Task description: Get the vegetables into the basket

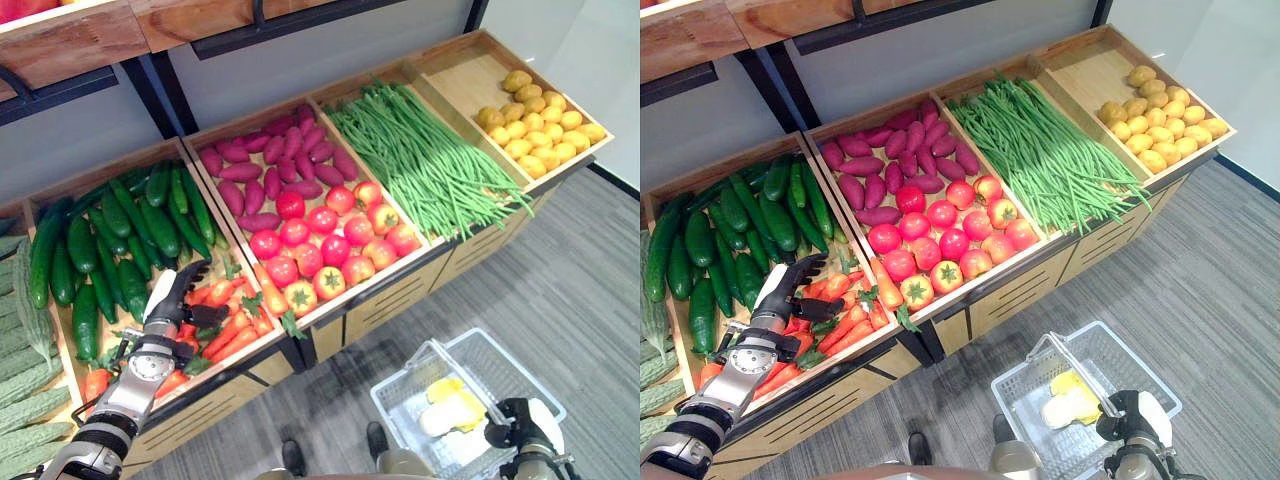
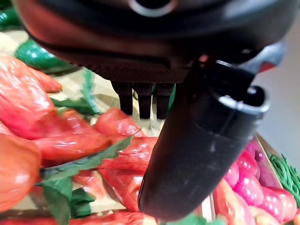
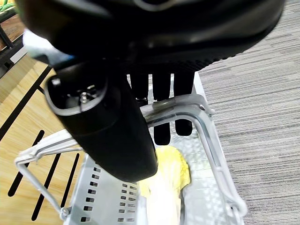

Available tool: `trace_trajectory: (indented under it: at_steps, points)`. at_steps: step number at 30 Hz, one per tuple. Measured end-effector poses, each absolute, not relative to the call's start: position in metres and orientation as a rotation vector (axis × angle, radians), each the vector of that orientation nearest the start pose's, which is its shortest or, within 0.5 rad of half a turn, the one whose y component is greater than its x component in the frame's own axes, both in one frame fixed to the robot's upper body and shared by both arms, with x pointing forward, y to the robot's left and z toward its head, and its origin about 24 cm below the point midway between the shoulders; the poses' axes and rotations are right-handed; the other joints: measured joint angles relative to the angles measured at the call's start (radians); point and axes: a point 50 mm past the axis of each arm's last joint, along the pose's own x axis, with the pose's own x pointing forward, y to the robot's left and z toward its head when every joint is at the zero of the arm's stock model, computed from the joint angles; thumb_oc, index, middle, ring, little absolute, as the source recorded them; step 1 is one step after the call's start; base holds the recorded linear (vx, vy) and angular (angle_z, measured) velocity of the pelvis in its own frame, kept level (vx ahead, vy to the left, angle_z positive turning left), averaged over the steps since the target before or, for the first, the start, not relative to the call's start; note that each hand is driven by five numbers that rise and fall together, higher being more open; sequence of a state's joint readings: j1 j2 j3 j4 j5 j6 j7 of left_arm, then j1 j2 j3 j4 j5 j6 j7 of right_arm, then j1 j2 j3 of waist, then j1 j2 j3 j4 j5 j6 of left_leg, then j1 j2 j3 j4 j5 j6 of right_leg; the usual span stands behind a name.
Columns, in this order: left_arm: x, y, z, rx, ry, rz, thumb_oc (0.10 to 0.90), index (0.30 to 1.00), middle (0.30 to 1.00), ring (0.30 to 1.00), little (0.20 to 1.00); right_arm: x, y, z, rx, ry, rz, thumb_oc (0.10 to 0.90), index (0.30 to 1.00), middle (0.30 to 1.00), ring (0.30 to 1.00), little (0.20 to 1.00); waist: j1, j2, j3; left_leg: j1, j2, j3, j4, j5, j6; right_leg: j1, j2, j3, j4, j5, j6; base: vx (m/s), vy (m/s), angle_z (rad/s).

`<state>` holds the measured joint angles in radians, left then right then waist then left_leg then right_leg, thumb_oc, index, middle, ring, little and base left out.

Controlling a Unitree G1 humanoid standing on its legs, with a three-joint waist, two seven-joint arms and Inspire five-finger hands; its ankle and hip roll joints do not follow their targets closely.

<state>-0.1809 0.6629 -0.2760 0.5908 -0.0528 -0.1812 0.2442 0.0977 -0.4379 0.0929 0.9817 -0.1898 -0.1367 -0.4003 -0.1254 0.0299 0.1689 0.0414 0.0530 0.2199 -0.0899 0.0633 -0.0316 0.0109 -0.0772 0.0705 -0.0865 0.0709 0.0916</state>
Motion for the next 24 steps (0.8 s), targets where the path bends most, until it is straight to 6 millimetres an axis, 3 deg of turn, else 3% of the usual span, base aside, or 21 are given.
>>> trace_trajectory:
  at_steps: [10,17,21,24]
  points:
    - [0.265,0.292,0.015,0.759,0.203,0.122,0.4,0.3,0.3,0.3,0.3,0.118,-0.311,-0.108,-0.792,0.826,-0.346,0.4,0.3,0.3,0.3,0.3,0.002,-0.002,0.001,0.022,0.001,0.006,0.0,0.0,0.0,0.021,0.0,0.0,0.0,0.001,0.0,0.0,-0.001,-0.01]
    - [0.277,0.305,0.085,0.924,-0.032,0.114,0.4,0.3,0.3,0.3,0.3,0.117,-0.311,-0.107,-0.795,0.823,-0.357,0.4,0.3,0.3,0.3,0.3,0.008,-0.005,0.002,0.04,0.0,-0.011,-0.003,0.0,0.0,0.047,0.0,-0.014,0.0,0.0,0.0,-0.01,-0.002,0.07]
    - [0.28,0.304,0.106,0.953,-0.111,0.102,0.4,0.3,0.3,0.3,0.3,0.115,-0.312,-0.108,-0.795,0.828,-0.359,0.4,0.3,0.3,0.3,0.3,0.014,-0.003,0.001,0.044,-0.001,-0.013,0.0,0.0,0.0,0.053,-0.002,-0.015,0.0,0.0,0.0,0.0,0.0,0.0]
    - [0.281,0.291,0.115,0.941,-0.176,0.06,0.4,0.3,0.3,0.3,0.3,0.112,-0.311,-0.108,-0.794,0.83,-0.357,0.4,0.3,0.3,0.3,0.3,0.021,-0.003,0.001,0.047,-0.001,-0.016,0.0,0.001,0.0,0.057,-0.002,-0.018,0.0,0.0,0.0,0.0,0.001,0.01]
